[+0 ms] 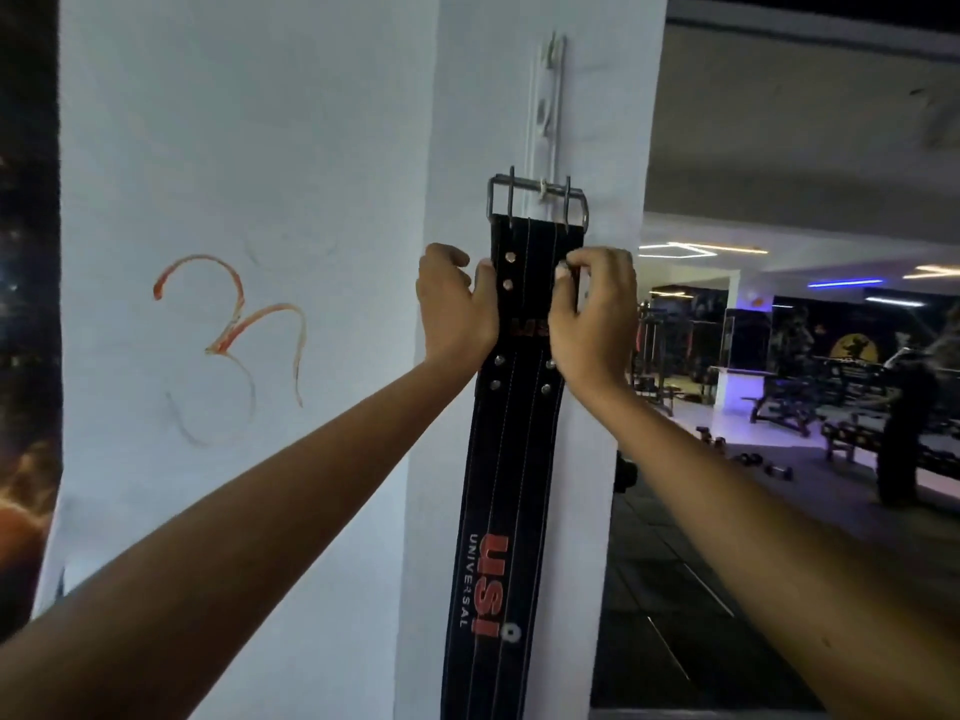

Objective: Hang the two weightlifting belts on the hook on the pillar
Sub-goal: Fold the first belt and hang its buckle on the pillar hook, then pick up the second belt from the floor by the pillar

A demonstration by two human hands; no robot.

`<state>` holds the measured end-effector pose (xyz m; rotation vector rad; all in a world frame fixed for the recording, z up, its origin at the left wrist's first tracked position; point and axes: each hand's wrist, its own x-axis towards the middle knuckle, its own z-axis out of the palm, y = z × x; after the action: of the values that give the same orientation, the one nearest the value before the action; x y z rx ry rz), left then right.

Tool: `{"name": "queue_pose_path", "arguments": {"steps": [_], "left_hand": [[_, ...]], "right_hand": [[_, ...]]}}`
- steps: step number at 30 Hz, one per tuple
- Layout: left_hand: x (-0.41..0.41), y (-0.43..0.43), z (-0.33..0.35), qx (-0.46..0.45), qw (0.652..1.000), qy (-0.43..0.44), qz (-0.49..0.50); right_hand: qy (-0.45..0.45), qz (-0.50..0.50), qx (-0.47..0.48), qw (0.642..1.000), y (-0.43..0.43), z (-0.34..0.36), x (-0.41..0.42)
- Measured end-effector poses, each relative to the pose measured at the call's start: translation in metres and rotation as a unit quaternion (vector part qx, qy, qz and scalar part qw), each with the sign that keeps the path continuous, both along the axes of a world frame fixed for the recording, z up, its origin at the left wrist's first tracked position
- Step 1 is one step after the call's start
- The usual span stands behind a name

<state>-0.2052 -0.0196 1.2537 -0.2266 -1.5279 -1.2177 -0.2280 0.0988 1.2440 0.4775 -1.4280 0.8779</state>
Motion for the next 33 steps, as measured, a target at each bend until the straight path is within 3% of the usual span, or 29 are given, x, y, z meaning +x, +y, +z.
{"name": "queue_pose_path", "arguments": {"steps": [3, 6, 12, 18, 24, 28, 30, 33], "left_hand": [[0.018, -0.003, -0.053, -0.029, 0.999, -0.014, -0.031], [0.019, -0.012, -0.115, -0.031, 0.997, -0.072, -0.02], [0.027, -0.029, -0.243, 0.008, 0.972, -0.234, -0.036], [0.045, -0.05, -0.376, 0.032, 0.918, -0.396, -0.011], [0.074, -0.068, -0.513, 0.067, 0.837, -0.543, 0.009], [0.091, -0.065, -0.61, 0.076, 0.776, -0.626, -0.004], [0.098, -0.059, -0.655, 0.067, 0.75, -0.658, -0.006], [0.096, -0.043, -0.71, 0.035, 0.725, -0.688, -0.018]], "right_hand": [[0.028, 0.016, 0.051, 0.998, -0.009, -0.052, 0.017], [0.0, 0.043, 0.057, 0.997, -0.02, -0.109, 0.027], [-0.17, 0.135, 0.058, 0.974, -0.039, -0.237, 0.038], [-0.33, 0.162, 0.082, 0.926, -0.057, -0.382, 0.048], [-0.498, 0.164, 0.111, 0.844, -0.067, -0.519, 0.078], [-0.614, 0.166, 0.1, 0.765, -0.066, -0.615, 0.094], [-0.667, 0.157, 0.081, 0.724, -0.059, -0.66, 0.1], [-0.709, 0.136, 0.053, 0.69, -0.042, -0.716, 0.104]]}}
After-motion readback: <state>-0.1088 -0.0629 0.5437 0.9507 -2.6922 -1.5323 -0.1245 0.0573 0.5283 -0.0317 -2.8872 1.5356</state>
